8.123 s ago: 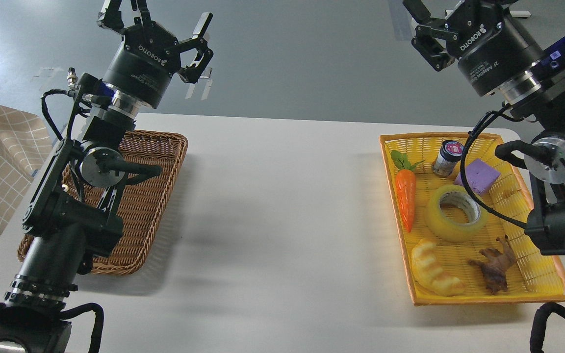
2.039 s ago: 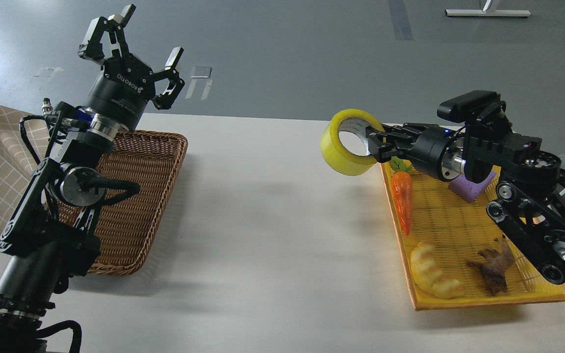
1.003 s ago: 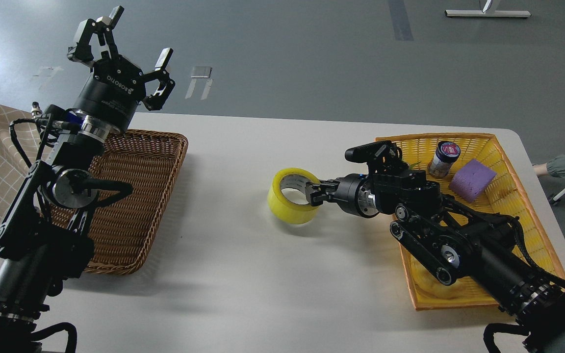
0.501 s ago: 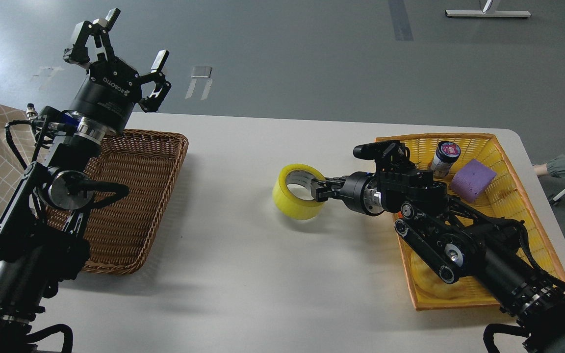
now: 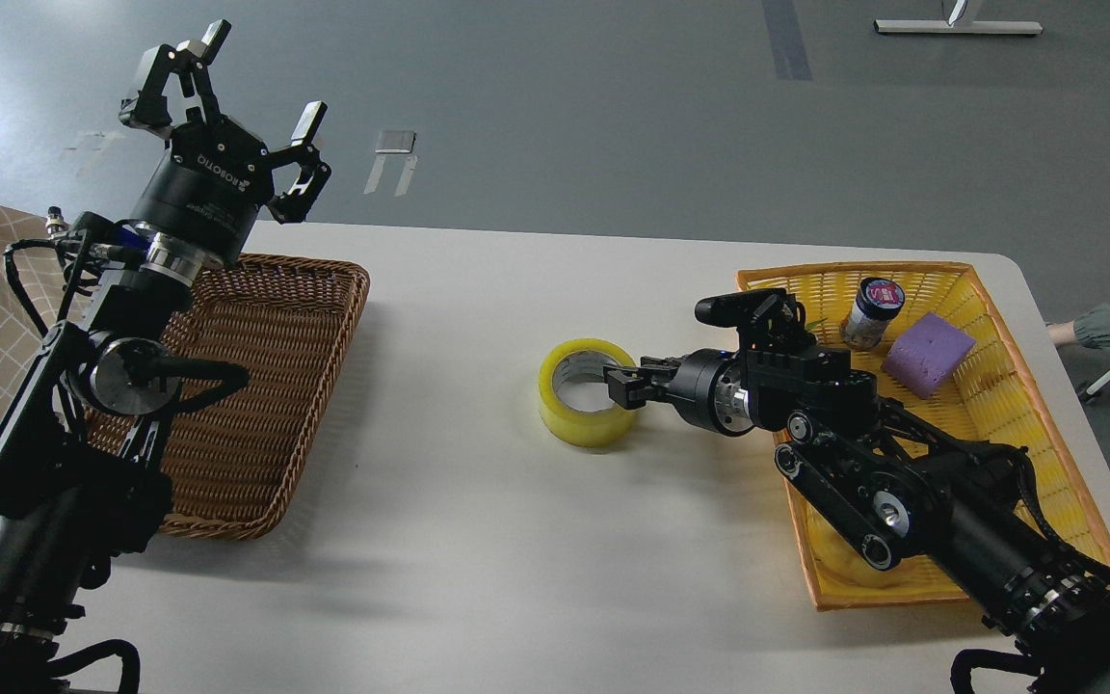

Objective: Place and transfer tape with both arms
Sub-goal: 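Open the right gripper and retract the right arm upward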

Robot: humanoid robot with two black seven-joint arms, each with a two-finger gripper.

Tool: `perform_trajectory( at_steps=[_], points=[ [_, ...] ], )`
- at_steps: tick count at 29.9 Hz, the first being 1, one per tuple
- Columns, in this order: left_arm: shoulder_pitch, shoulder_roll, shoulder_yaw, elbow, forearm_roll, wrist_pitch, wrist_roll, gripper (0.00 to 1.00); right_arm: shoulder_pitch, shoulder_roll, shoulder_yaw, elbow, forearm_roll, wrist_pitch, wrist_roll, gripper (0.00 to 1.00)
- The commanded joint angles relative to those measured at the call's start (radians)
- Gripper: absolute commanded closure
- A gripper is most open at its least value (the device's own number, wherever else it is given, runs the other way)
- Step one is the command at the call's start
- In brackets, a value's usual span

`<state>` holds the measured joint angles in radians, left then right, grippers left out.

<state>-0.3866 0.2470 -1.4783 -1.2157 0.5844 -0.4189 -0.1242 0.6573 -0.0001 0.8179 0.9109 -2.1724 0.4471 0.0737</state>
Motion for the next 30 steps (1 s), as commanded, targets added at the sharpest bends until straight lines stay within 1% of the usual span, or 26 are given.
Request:
perform_trajectory(
  at_steps=[1, 2, 3, 5, 6, 10, 11, 13, 14, 16, 19, 21, 24, 26, 27, 29, 30],
  points=[
    [0.0, 0.008, 0.0, 0.001, -0.001, -0.005, 0.0, 0.02, -0.001, 0.0, 0.0, 0.006, 0.055, -0.111, 0.0, 0.32],
    [0.0, 0.008, 0.0, 0.001, 0.0, -0.005, 0.0, 0.02, 0.001, 0.0, 0.0, 0.008, 0.078, -0.14, 0.0, 0.3],
    [0.0, 0.009, 0.0, 0.001, 0.0, -0.005, 0.0, 0.02, 0.001, 0.0, 0.003, 0.017, 0.127, -0.195, 0.0, 0.29],
    [0.0, 0.012, 0.0, 0.001, -0.001, -0.006, 0.0, 0.02, 0.004, 0.0, 0.006, 0.023, 0.179, -0.241, 0.0, 0.29],
    [0.0, 0.015, 0.0, 0.001, -0.001, -0.005, -0.002, 0.02, 0.007, 0.0, 0.007, 0.04, 0.227, -0.273, 0.0, 0.27],
    [-0.001, 0.015, 0.0, 0.001, 0.0, -0.005, 0.0, 0.02, 0.01, 0.0, 0.046, 0.109, 0.319, -0.3, 0.0, 0.25],
    [-0.001, 0.015, 0.0, 0.001, 0.0, -0.005, -0.002, 0.02, 0.01, 0.0, 0.056, 0.121, 0.325, -0.301, -0.002, 0.23],
    [-0.005, 0.015, 0.001, 0.001, 0.002, -0.005, 0.0, 0.02, 0.015, 0.0, 0.089, 0.154, 0.339, -0.309, 0.0, 0.13],
    [-0.009, 0.015, 0.001, 0.001, 0.002, -0.001, 0.0, 0.02, 0.021, 0.0, 0.116, 0.166, 0.354, -0.332, 0.0, 0.01],
    [-0.014, 0.018, 0.003, 0.001, 0.002, 0.0, 0.0, 0.02, 0.024, 0.0, 0.153, 0.18, 0.397, -0.36, 0.0, 0.01],
    [-0.014, 0.02, 0.004, 0.001, 0.003, -0.005, 0.0, 0.02, 0.035, 0.0, 0.217, 0.204, 0.451, -0.357, 0.0, 0.0],
    [-0.015, 0.02, 0.006, -0.005, 0.003, -0.008, 0.0, 0.02, 0.035, 0.0, 0.274, 0.27, 0.465, -0.352, 0.001, 0.0],
    [-0.015, 0.02, 0.01, -0.01, 0.003, -0.011, 0.001, 0.02, 0.032, 0.0, 0.3, 0.342, 0.486, -0.352, 0.009, 0.0],
    [-0.017, 0.02, 0.015, -0.015, 0.005, -0.011, 0.005, 0.02, 0.021, 0.0, 0.328, 0.412, 0.566, -0.347, 0.02, 0.0],
    [-0.017, 0.018, 0.016, -0.016, 0.005, -0.011, 0.005, 0.02, 0.019, -0.021, 0.334, 0.437, 0.606, -0.338, 0.028, 0.0],
    [-0.017, 0.018, 0.018, -0.025, 0.006, -0.012, 0.003, 0.02, 0.012, -0.145, 0.355, 0.511, 0.821, -0.248, 0.041, 0.0],
    [-0.017, 0.018, 0.018, -0.025, 0.006, -0.012, 0.003, 0.02, 0.012, -0.146, 0.356, 0.511, 0.822, -0.248, 0.041, 0.0]
  ],
)
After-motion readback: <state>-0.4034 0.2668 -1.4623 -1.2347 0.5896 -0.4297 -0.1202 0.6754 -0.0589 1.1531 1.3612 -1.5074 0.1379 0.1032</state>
